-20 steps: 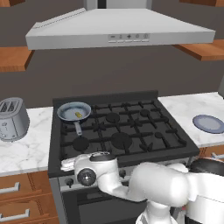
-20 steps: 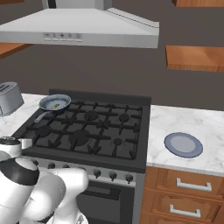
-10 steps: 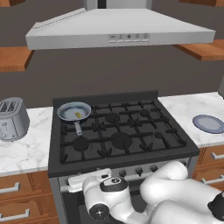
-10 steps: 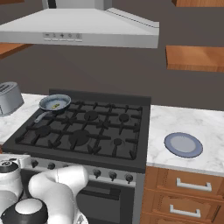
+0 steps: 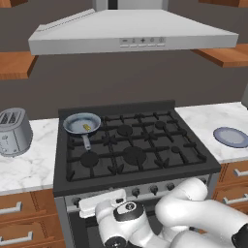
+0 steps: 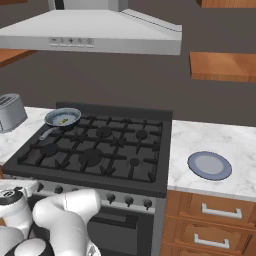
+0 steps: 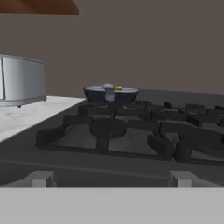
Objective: Pick up the butter stick and place it in the pan. Then turn on the burner for the pan.
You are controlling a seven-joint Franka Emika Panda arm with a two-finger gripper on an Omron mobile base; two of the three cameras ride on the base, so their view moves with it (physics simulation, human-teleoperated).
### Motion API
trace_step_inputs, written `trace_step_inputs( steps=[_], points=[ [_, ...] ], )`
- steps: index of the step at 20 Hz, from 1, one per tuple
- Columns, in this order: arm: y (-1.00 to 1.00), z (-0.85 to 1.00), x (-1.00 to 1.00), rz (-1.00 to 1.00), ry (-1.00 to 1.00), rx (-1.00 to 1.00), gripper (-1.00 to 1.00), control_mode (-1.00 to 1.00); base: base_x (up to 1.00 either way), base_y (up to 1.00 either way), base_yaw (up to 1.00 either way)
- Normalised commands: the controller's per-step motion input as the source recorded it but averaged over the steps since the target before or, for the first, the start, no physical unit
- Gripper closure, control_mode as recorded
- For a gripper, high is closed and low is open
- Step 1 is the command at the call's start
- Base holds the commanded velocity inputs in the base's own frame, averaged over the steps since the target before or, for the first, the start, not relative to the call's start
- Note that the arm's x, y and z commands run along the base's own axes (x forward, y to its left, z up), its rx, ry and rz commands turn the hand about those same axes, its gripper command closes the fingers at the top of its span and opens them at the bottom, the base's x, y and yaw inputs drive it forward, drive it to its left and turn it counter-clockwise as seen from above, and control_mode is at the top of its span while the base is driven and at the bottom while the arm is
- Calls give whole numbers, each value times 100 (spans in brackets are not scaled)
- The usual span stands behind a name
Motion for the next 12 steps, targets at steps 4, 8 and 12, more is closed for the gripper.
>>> trace_step_inputs(
  steps=[4,8,12],
  points=[
    [0,-11,0,0,-2,0,-100,-100,0,0,0],
    [0,-4,0,0,0,0,-100,-100,0,0,0],
    [0,-3,0,0,0,0,-100,-100,0,0,0]
  ],
)
